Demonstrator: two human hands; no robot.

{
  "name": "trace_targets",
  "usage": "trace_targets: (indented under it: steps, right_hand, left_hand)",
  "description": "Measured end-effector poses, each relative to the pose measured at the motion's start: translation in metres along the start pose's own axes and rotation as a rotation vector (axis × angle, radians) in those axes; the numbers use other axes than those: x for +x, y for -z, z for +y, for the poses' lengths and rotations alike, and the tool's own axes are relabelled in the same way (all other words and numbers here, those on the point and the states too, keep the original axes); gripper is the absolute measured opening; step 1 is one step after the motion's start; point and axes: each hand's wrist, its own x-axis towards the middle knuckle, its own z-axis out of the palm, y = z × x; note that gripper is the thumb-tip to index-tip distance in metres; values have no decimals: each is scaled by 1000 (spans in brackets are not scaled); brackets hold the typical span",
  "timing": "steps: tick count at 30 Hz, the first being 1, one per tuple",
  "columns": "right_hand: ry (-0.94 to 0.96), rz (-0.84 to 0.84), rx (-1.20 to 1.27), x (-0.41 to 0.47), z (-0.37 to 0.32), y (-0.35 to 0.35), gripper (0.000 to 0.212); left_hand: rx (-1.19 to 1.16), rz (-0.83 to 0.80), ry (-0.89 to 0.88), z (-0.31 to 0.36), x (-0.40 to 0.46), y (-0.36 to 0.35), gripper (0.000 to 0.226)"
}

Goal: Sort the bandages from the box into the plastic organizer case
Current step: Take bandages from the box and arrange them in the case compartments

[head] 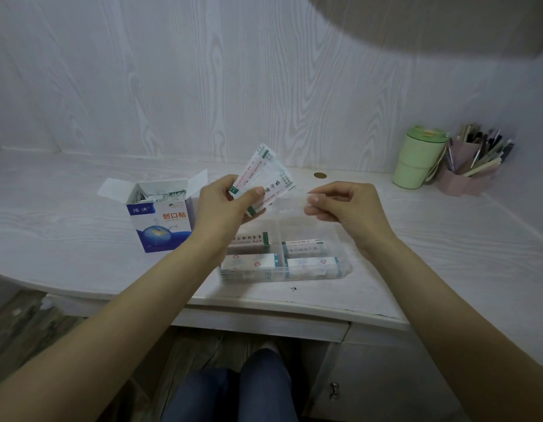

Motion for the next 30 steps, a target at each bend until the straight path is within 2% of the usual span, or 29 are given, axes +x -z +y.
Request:
trace_targets:
  steps: [4,7,9,12,23,30]
  right_hand:
    - [-18,24,7,4,9,10,5]
    - [-12,-2,-223,6,18,13,18]
    - [-10,8,-407,7,23,11,15]
    - [4,21,-547,10,29,5,10]
    - [82,-179,-988,15,37,-3,13]
    - [59,-246,-1201,17,27,-8,21]
  left_hand:
    - [36,7,-22,1,2,3,10]
    - [56,6,-5,-2,2,2,11]
    - [60,5,2,-5,1,1,11]
    - [71,-4,9,-6,1,-1,12]
    - [89,-21,10,-6,-3,0,14]
    - [77,-36,4,-5,-4,-3,14]
